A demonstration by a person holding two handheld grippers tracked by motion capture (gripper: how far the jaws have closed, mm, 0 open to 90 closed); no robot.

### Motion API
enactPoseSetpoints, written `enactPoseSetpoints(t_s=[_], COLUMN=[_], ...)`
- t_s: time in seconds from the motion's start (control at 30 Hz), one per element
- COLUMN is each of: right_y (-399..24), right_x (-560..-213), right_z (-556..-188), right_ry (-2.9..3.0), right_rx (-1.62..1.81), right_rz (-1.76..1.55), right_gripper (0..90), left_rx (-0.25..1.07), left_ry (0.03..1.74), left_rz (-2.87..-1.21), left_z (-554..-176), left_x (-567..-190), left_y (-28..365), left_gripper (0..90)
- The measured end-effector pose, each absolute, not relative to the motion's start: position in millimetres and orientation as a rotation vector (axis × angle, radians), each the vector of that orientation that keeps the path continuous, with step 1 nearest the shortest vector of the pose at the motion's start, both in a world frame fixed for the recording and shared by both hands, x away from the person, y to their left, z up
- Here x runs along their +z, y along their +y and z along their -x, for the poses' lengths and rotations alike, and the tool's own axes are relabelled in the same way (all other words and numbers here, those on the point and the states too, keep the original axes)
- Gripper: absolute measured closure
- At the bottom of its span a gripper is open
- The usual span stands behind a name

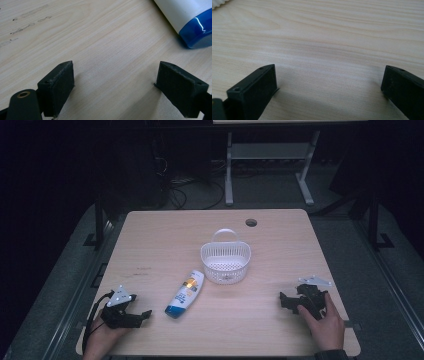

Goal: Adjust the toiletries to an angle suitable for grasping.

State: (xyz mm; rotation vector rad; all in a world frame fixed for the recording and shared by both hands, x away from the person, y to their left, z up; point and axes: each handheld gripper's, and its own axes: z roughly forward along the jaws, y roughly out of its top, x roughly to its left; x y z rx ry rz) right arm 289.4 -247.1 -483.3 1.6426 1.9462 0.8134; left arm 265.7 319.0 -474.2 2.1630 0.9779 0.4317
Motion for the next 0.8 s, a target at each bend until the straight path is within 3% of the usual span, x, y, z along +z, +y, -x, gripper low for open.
enactPoseSetpoints(t_s=[0.37, 0.6, 0.8], right_y=[-247.1, -247.1, -247.1], right_x=[-483.3, -483.2, -483.3], right_z=[-289.5, -289.5, -289.5], right_ry=[1.946, 1.946, 1.945], right_rx=[0.814, 0.813, 0.815], right_rz=[-1.642, -1.642, -1.642], right_gripper=[0.0, 0.0, 0.0], left_rx=[0.429, 0.405, 0.361], left_ry=[0.998, 0.996, 0.964], left_rz=[-2.137, -2.093, -2.076], left_z=[-266.0, -264.3, -264.4], left_x=[-469.6, -459.6, -450.7], left_y=[321.7, 322.9, 317.4], left_gripper=[15.0, 24.4, 40.5])
